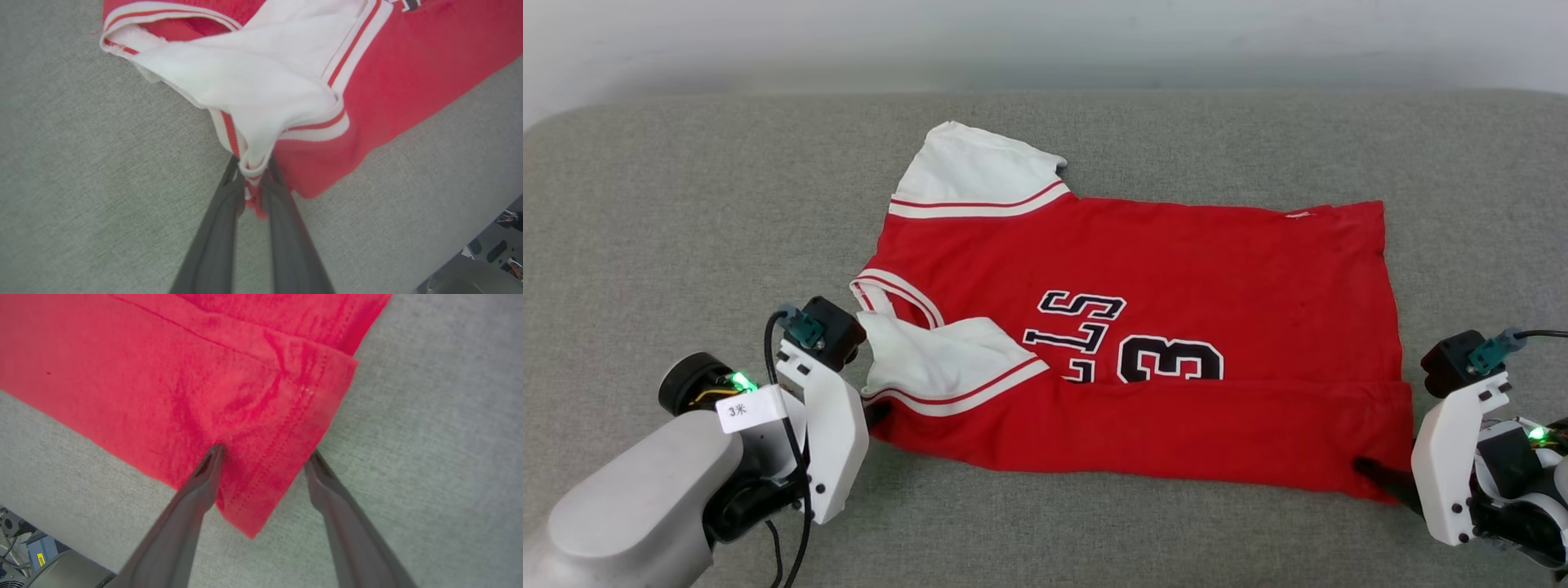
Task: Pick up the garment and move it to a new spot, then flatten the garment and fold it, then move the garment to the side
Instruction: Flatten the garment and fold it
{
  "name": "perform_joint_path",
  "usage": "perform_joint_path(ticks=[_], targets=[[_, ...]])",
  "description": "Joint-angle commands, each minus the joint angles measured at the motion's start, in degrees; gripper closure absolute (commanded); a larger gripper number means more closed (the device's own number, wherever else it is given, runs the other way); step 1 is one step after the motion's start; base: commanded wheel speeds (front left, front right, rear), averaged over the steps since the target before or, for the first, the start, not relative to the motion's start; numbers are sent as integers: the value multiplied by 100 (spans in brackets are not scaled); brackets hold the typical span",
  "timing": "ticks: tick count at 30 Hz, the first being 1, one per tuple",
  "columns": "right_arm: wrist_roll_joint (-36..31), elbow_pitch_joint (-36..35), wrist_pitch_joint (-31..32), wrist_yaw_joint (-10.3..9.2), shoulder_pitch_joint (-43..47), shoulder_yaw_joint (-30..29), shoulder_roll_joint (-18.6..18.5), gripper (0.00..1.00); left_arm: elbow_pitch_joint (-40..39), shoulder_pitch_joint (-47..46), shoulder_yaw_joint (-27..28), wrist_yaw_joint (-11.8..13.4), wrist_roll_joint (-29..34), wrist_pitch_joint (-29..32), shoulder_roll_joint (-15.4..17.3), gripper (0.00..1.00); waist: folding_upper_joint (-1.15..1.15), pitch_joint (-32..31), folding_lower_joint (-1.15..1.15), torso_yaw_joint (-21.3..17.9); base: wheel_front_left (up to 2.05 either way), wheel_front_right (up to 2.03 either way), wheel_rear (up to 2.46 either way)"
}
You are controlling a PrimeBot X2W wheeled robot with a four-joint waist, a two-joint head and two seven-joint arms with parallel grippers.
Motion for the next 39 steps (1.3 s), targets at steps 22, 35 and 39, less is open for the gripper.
perform_joint_path(ticks=[22, 35, 39], targets=[[526, 166, -1359, -5, -272, 867, -351, 100, 25, 415, 46, 98, -184, -381, 109, 100, 0, -417, -1, -85, 0, 0, 0], [670, -593, -1312, -6, 589, 531, -895, 100, -812, 1452, -14, 671, -450, -597, 624, 100, 0, -883, -1, -133, 0, 0, 0], [683, -612, -1220, -6, 893, 357, -878, 100, -899, 1715, -86, 774, -522, -568, 687, 100, 0, -904, -1, -116, 0, 0, 0]])
